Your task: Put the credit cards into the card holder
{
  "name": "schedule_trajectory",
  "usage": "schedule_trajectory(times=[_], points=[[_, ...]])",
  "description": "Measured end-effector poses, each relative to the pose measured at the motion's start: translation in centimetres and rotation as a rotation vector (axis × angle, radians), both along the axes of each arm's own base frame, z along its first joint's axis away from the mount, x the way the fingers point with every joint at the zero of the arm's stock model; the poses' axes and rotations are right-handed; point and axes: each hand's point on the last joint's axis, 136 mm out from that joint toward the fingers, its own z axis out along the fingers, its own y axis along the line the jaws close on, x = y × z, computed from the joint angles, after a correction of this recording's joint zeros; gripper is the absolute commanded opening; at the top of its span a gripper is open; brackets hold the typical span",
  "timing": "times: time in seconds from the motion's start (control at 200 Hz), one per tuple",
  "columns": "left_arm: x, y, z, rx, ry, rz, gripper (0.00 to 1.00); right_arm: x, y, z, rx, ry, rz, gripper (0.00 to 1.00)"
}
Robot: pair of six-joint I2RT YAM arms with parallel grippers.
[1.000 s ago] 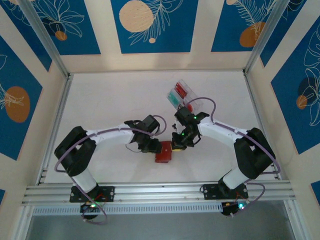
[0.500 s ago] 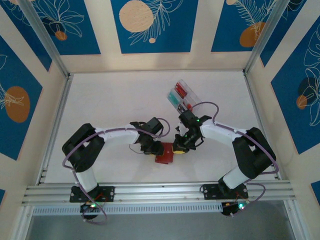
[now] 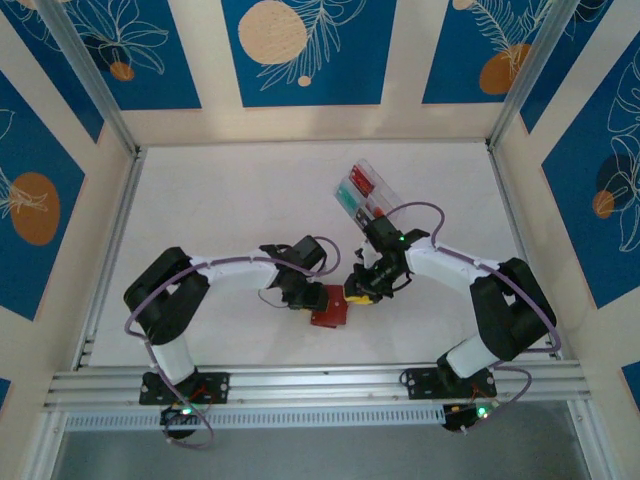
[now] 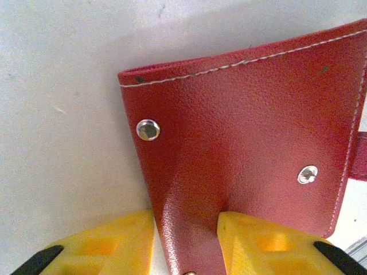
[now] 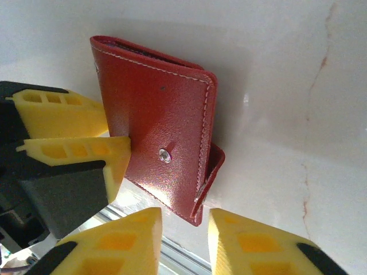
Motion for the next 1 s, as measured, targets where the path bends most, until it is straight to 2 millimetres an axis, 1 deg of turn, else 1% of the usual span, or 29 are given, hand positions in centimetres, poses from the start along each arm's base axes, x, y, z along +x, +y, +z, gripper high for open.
schedule_trajectory(times=[0.085,0.2,0.325,0.505,0.655,0.745,0.885,1.0], points=[[0.0,0.0,0.0,-0.002,-0.001,0.0,0.35,-0.2,0.1,-0.1,-0.005,0.006,0.006,0.27],[0.0,0.0,0.0,-0.004,-0.002,0.0,0.35,-0.5,-0.1,-0.7,-0.025,0.03,0.009,0.24],[0.0,-0.1,0.0,-0.006,-0.001,-0.001,0.35,-0.8,-0.2,-1.3,-0.043,0.052,0.011,0.17],[0.0,-0.1,0.0,-0.008,-0.001,0.0,0.35,-0.8,-0.3,-1.4,-0.048,0.055,0.009,0.14],[0.0,-0.1,0.0,-0.01,-0.001,0.0,0.35,-0.8,-0.3,-1.4,-0.051,0.053,0.008,0.07],[-0.1,-0.1,-0.1,-0.013,-0.002,-0.001,0.35,-0.8,-0.3,-1.4,-0.054,0.05,0.008,0.0],[-0.1,-0.1,-0.1,-0.016,-0.005,-0.001,0.35,-0.8,-0.4,-1.5,-0.059,0.043,0.019,0.0],[-0.1,-0.1,-0.1,-0.021,-0.007,0.002,0.34,-0.9,0.2,-1.2,-0.046,0.026,0.046,0.0]])
